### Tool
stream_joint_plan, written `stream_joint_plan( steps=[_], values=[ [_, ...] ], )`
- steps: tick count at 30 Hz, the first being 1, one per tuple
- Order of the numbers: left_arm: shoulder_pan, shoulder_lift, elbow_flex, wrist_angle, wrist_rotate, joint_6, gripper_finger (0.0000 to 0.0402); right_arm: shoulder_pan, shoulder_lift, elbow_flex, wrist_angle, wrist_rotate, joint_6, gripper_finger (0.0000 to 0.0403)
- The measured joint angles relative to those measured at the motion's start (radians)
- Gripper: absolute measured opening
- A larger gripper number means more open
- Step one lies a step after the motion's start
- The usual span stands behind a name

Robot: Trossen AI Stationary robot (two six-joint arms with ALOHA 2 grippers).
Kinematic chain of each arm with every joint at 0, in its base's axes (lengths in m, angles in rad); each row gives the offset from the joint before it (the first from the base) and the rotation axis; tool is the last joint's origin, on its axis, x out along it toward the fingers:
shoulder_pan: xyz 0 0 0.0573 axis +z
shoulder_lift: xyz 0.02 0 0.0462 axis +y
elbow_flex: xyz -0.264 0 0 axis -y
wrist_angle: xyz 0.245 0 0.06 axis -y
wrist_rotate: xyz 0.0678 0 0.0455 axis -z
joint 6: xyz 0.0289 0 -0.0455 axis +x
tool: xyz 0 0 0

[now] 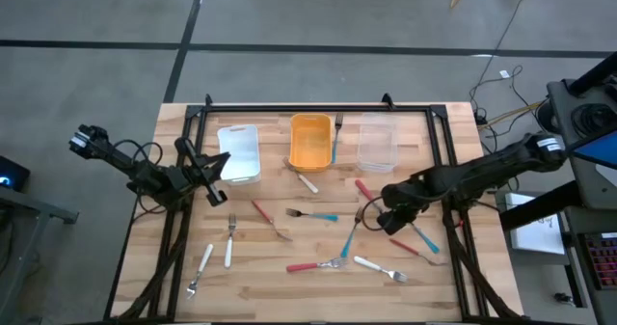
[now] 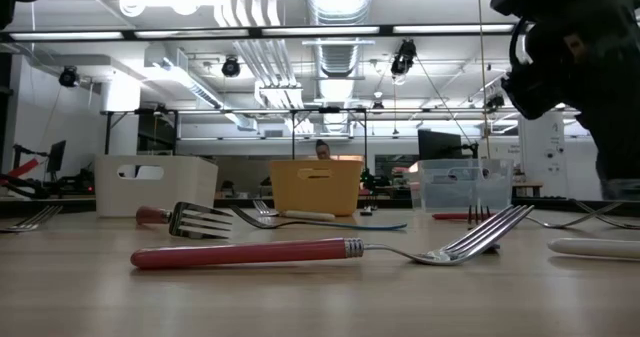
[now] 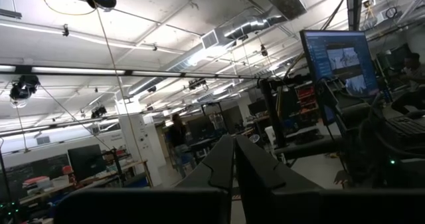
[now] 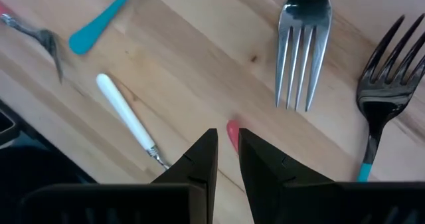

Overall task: Sort silverware by color (type)
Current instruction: Put the blue fork into the transparent bin

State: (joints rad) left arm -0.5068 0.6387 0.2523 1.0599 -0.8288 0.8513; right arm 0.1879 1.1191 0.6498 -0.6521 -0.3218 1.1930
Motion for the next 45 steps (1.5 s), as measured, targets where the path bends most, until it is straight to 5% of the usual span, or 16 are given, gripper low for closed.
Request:
stream_joint_plan(
  steps=[20, 45],
  values=[
    [0.0, 0.005, 0.0, -0.001, 0.0, 0.0, 0.0, 0.0, 0.01, 0.032, 0.004, 0.012, -0.043, 0.0052],
    [0.0, 0.006, 0.0, -0.001, 0.0, -0.023, 0.0, -0.005, 0.01, 0.032, 0.121, 0.179, -0.094, 0.0052]
  ],
)
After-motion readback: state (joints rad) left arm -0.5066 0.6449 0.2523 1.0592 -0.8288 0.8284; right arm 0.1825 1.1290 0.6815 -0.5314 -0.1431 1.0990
